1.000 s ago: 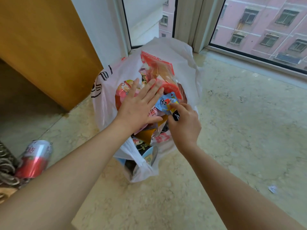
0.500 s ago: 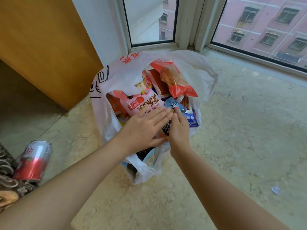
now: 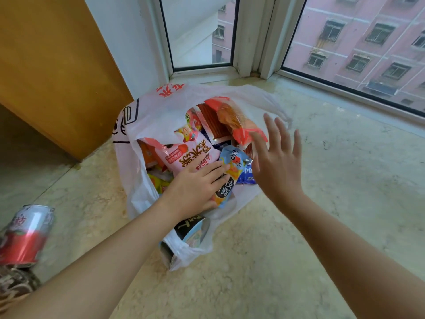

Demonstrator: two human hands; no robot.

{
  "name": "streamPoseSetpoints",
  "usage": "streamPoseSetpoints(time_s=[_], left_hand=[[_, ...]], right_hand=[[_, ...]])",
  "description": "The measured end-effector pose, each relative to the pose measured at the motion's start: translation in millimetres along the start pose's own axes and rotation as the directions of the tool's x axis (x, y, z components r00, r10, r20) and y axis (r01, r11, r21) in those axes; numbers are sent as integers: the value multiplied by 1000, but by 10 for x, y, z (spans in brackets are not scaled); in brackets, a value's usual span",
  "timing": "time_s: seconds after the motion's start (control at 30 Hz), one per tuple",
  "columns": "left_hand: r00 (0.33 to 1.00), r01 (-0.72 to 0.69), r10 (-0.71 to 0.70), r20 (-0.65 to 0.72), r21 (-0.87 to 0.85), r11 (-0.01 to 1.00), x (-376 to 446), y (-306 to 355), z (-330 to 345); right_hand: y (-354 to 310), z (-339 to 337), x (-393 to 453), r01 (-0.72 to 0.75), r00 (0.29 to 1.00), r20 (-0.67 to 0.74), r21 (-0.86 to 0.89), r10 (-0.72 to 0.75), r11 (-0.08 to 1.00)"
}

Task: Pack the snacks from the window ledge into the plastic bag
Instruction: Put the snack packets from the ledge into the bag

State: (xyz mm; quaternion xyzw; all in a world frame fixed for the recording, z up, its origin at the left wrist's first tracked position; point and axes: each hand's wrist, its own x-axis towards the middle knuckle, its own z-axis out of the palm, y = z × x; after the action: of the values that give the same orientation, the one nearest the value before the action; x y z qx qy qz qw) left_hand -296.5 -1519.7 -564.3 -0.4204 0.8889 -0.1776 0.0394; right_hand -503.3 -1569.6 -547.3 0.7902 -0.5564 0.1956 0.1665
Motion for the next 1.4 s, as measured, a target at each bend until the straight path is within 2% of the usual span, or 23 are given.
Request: streamPoseSetpoints(time_s=[0.1, 0.27, 0.37, 0.47, 0.53, 0.6, 0.67, 0.73, 0.83, 0.93, 1.0, 1.07, 1.13, 1.23, 1.4], left_hand=[[1000, 20, -20, -5, -24, 1000, -15, 30, -14], [999, 44, -44, -10, -10, 999, -14, 89, -20], [998, 53, -53, -13, 7, 999, 4, 140, -14], [998, 61, -60, -30, 33, 998, 19, 161, -14], [998, 66, -65, -17, 31, 997, 41, 168, -47], [999, 51, -51, 6, 38, 998, 67, 165, -53], [999, -10, 6, 51, 78, 997, 94, 180, -33], [994, -94, 85, 71, 139, 986, 120, 196, 11], [978, -164, 135, 158, 189, 968, 180, 183, -21], [973, -86, 16, 229, 300, 950, 259, 139, -102], [957, -4, -95, 274, 340, 940, 341, 171, -94], [922, 7, -147, 357, 366, 931, 428, 297, -180], [926, 60, -164, 341, 295, 954, 432, 466, -303], [969, 107, -148, 199, 201, 974, 292, 687, -454], [931, 211, -237, 276, 122, 970, -169, 1032, -635]], right_hand=[[200, -87, 324, 51, 999, 15, -119, -50, 992], [341, -99, 484, 61, 979, 202, -243, -11, 968], [324, -58, 425, 82, 978, 207, -254, -28, 964], [278, -63, 370, 102, 992, 88, -143, -90, 984], [240, -100, 309, 104, 994, 21, 66, -106, 992], [204, -221, 231, 97, 995, -17, 275, -96, 957], [218, -411, 155, 115, 993, -60, 380, -99, 918], [279, -670, 124, 217, 975, -119, 384, -185, 897], [438, -1067, 114, 436, 900, -154, 299, -408, 849], [662, -1369, 63, 538, 843, -150, 230, -517, 811], [842, -1559, -14, 526, 849, -184, 212, -495, 823], [1035, -1746, -133, 508, 855, -233, 199, -463, 838], [1196, -1875, -287, 498, 856, -258, 182, -447, 848], [1353, -1851, -556, 485, 866, -222, 158, -448, 860], [1345, -1651, -858, 511, 859, -125, 152, -497, 846]])
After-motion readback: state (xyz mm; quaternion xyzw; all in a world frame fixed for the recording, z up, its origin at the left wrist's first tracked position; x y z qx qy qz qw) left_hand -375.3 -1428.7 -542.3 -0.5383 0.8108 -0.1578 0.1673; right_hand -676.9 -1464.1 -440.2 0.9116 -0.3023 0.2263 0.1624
